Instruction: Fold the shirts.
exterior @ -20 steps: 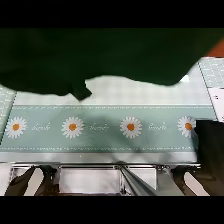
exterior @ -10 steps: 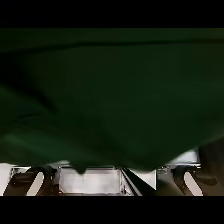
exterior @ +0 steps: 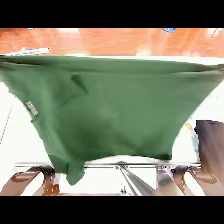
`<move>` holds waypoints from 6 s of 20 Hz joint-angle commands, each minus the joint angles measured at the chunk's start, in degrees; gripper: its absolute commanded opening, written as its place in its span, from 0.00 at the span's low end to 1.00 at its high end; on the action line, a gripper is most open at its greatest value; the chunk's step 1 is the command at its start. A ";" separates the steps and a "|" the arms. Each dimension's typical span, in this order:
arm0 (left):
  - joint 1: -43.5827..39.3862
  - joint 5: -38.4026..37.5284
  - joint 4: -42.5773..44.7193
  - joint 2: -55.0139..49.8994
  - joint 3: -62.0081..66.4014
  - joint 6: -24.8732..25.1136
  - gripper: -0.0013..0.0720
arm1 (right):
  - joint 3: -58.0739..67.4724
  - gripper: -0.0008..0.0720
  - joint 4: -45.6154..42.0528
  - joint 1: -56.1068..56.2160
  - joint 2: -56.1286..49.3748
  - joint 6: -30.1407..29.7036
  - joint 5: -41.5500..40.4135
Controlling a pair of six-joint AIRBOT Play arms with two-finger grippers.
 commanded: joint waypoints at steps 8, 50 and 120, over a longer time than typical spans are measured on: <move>-0.02 12.00 -10.36 -44.26 13.27 -0.46 0.06 | 2.54 0.04 10.32 0.00 -40.94 -1.36 -28.87; 37.62 -11.52 -34.40 -9.09 -49.27 21.88 0.71 | -45.38 0.58 31.87 -17.88 -4.00 -18.97 -12.41; 9.11 -3.69 -42.29 -58.75 18.25 8.83 0.06 | -0.31 0.04 31.82 -10.36 -52.39 -13.33 -17.33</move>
